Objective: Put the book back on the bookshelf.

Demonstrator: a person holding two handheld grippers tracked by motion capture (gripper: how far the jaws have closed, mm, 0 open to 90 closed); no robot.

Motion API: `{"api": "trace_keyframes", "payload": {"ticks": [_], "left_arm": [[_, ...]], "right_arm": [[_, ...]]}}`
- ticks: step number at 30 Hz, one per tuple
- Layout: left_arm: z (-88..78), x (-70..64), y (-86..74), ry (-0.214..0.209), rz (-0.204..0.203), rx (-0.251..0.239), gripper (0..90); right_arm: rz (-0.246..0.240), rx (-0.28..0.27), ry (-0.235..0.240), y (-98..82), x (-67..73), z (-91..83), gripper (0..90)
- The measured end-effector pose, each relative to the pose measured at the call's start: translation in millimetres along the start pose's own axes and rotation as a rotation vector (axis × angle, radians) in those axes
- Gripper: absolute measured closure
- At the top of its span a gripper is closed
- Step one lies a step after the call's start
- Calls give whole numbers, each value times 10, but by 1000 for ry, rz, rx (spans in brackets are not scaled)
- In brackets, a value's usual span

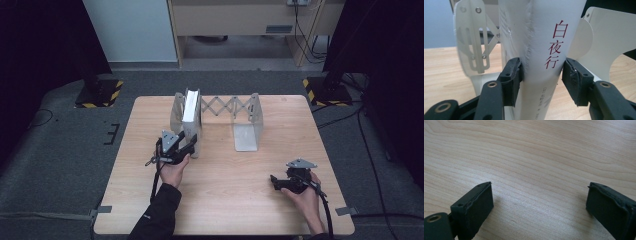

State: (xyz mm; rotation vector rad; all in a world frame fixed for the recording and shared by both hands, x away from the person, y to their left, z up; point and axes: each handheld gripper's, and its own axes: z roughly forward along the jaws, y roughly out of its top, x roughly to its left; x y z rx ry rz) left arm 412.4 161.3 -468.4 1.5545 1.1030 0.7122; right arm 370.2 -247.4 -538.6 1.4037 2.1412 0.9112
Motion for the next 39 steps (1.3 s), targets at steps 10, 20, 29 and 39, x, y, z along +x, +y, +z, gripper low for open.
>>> {"api": "trace_keyframes", "payload": {"ticks": [10, 20, 29, 39], "left_arm": [[178, 7, 50, 10, -7, 1, 483], [89, 6, 87, -15, -29, -2, 463], [-347, 77, -11, -104, -55, 61, 354], [-597, 131, -348, -111, -54, 233, 263]], "right_arm": [[0, 0, 0, 0, 0, 0, 75], [1, 0, 0, 0, 0, 0, 75], [1, 0, 0, 0, 0, 0, 75], [1, 0, 0, 0, 0, 0, 75]]}}
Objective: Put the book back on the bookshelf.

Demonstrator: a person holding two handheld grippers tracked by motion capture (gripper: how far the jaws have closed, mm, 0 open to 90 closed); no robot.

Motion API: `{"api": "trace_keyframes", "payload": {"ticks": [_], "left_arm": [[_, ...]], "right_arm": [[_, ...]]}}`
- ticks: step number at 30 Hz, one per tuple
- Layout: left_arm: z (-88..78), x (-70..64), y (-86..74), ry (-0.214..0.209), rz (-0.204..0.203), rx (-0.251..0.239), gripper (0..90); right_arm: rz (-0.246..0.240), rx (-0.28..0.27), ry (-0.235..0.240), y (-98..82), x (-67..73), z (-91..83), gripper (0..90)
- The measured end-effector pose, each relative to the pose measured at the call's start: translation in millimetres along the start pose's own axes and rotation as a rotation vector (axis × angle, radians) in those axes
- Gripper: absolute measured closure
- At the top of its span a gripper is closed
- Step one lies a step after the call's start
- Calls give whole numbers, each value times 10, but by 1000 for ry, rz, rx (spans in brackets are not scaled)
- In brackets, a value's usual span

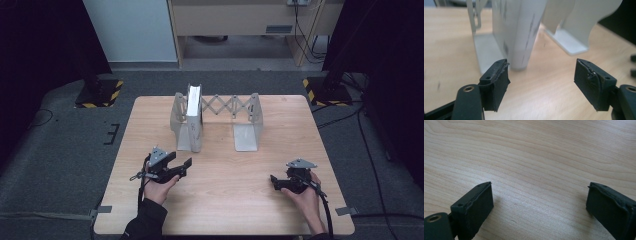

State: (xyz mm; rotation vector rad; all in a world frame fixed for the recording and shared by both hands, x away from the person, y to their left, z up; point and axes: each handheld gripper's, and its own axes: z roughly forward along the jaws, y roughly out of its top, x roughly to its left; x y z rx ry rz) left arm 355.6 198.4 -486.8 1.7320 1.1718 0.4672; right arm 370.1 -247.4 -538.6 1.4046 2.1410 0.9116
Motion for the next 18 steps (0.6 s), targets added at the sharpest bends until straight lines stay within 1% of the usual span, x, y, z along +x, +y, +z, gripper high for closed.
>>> {"api": "trace_keyframes", "payload": {"ticks": [4, 5, 7, 8, 9, 12, 15, 16, 18], "left_arm": [[-42, 59, -170, 21, 28, 72, 239], [-55, 75, -209, 27, 36, 80, 236], [-82, 106, -280, 40, 65, 107, 230], [-82, 106, -280, 40, 65, 107, 226], [-92, 127, -321, 40, 78, 131, 217], [-82, 171, -380, 55, 86, 169, 203], [-59, 232, -419, 82, 98, 199, 197], [-61, 261, -424, 88, 96, 205, 197], [-75, 319, -426, 100, 75, 205, 195]], "right_arm": [[0, 0, 0, 0, 0, 0, 75], [-1, 0, 0, 0, 0, 0, 75], [0, 0, 0, 0, 0, 0, 75], [0, 0, 0, 0, 0, 0, 75], [0, 0, 0, 0, 0, 0, 75], [4, 0, 3, -1, 1, -3, 80], [8, -6, -6, -6, 3, -13, 110], [11, -10, -9, -10, 4, -18, 136], [11, -19, -8, -19, -3, -41, 192]]}}
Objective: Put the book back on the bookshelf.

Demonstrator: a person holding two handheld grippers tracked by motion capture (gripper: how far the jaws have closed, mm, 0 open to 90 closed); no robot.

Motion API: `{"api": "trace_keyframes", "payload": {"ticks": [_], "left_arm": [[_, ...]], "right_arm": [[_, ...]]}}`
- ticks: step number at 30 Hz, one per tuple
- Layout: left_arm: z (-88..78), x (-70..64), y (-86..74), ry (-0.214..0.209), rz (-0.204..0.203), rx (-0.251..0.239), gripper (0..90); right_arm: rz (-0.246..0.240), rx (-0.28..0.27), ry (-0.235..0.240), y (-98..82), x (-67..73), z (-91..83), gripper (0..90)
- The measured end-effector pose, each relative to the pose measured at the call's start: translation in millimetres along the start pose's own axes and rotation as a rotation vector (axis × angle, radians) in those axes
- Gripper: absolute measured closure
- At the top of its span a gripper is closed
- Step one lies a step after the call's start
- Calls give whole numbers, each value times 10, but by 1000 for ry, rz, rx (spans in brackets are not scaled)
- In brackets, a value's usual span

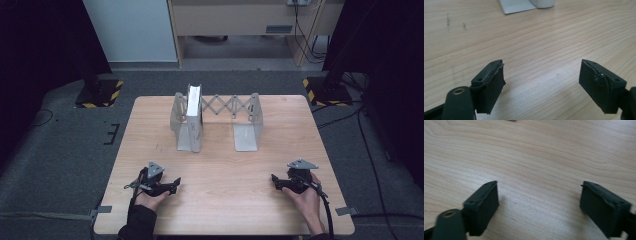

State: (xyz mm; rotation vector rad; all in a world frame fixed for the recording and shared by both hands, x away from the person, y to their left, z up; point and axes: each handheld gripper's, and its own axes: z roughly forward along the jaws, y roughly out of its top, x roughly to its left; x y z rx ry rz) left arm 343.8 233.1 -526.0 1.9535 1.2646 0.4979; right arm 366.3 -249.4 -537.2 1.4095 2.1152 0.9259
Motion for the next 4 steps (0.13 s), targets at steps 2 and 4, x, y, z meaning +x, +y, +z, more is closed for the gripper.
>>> {"api": "trace_keyframes", "payload": {"ticks": [2, 4], "left_arm": [[-9, 59, -7, 16, -13, -2, 194], [-20, 93, -11, 30, -16, -3, 193]], "right_arm": [[-3, 7, -11, 0, -31, -26, 192], [2, 7, -26, -3, -72, -42, 189]]}}
